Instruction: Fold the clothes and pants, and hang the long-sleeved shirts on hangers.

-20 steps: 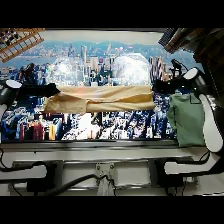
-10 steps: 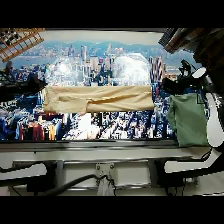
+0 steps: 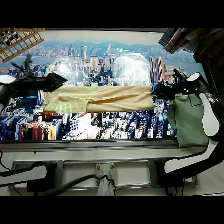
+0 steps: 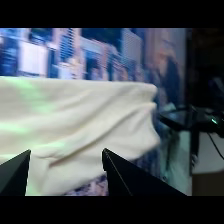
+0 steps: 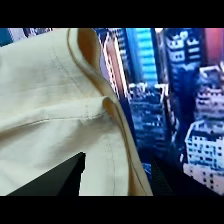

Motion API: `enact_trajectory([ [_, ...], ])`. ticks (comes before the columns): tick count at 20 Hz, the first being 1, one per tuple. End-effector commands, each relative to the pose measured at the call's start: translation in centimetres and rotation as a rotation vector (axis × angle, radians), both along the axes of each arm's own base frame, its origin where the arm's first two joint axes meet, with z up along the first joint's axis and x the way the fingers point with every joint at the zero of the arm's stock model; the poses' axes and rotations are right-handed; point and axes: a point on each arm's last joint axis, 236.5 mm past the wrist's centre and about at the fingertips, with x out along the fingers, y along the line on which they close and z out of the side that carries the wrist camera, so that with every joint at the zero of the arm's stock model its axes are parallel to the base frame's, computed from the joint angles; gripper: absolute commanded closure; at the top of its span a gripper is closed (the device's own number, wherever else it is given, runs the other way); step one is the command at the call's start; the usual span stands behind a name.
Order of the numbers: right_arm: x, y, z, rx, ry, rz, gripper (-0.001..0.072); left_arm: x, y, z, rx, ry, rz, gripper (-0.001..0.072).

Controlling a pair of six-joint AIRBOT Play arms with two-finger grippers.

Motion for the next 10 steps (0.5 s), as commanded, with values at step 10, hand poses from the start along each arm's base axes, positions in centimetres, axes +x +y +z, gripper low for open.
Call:
enact_trajectory([
  [10,-0.2,7.7,-2.1,0.108,0.018,0.139,0.0388,-0.1,-9.6,1.3,-0.003,-0.112,-0.091,0.028],
])
